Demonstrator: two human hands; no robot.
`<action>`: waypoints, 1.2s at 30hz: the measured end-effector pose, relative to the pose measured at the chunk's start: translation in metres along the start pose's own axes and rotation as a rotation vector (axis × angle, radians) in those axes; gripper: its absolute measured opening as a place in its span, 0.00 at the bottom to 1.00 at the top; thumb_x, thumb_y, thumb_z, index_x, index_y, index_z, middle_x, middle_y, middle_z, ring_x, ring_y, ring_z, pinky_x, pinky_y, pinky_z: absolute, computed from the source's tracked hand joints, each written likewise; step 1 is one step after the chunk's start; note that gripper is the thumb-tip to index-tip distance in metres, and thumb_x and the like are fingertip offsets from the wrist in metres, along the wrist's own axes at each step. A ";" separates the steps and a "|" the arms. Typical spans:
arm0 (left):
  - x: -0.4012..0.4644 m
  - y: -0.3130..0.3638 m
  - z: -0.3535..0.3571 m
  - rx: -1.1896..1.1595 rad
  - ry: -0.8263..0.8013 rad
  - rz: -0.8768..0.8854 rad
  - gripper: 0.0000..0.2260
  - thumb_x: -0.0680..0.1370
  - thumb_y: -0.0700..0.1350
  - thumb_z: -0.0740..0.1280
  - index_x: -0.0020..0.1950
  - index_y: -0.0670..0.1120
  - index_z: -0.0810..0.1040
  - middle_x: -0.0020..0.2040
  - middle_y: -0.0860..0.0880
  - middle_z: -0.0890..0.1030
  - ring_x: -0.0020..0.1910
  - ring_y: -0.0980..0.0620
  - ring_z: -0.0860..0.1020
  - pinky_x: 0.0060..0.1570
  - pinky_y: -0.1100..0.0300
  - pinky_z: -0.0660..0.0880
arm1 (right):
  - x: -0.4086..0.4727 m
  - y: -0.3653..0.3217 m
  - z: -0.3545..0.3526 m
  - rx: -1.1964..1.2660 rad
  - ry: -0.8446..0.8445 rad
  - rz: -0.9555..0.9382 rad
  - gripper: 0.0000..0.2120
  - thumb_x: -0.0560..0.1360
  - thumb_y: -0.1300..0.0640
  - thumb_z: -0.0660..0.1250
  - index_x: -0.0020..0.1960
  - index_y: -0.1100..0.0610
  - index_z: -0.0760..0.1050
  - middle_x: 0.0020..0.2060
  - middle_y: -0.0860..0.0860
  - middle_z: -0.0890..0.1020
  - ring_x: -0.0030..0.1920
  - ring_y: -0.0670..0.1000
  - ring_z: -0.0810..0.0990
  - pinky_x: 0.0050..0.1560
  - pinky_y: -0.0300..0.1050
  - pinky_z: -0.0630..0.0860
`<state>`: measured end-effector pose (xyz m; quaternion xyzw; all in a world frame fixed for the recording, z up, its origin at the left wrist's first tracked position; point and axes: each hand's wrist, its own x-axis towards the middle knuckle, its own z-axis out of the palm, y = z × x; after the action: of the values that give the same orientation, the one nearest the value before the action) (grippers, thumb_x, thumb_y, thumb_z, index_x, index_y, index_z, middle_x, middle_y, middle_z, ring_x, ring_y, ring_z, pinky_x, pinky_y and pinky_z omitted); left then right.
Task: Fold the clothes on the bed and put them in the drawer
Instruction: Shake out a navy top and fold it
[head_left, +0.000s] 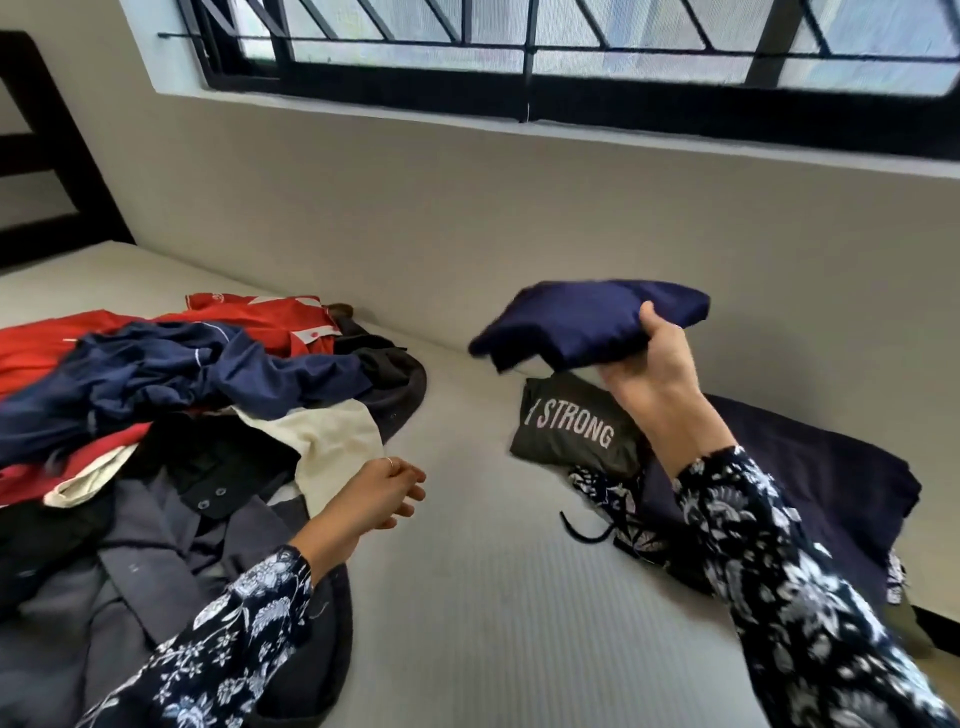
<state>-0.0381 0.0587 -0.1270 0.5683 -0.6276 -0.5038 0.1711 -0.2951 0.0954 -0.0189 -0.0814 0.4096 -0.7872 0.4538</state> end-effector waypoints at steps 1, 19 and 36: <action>0.005 -0.002 0.002 0.018 0.003 0.008 0.09 0.82 0.44 0.57 0.50 0.50 0.76 0.47 0.51 0.81 0.41 0.54 0.78 0.37 0.63 0.71 | 0.017 0.000 -0.005 0.079 0.028 -0.040 0.18 0.82 0.51 0.57 0.67 0.59 0.68 0.60 0.57 0.78 0.58 0.56 0.79 0.62 0.54 0.75; -0.012 -0.054 0.010 0.247 0.105 0.202 0.05 0.80 0.42 0.62 0.53 0.48 0.77 0.50 0.54 0.79 0.50 0.55 0.77 0.43 0.74 0.68 | -0.025 0.143 -0.117 -0.045 0.132 0.475 0.11 0.80 0.60 0.59 0.57 0.67 0.70 0.48 0.64 0.78 0.47 0.59 0.80 0.37 0.46 0.82; -0.106 -0.152 -0.144 0.416 0.821 0.064 0.10 0.75 0.34 0.65 0.54 0.41 0.79 0.55 0.42 0.78 0.57 0.41 0.75 0.61 0.48 0.71 | -0.076 0.173 -0.039 -0.360 -0.259 0.699 0.10 0.80 0.57 0.60 0.54 0.65 0.73 0.49 0.63 0.80 0.47 0.58 0.80 0.48 0.48 0.78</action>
<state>0.1888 0.1130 -0.1526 0.7234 -0.6128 -0.0947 0.3036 -0.1589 0.1338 -0.1504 -0.1139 0.4833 -0.4848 0.7200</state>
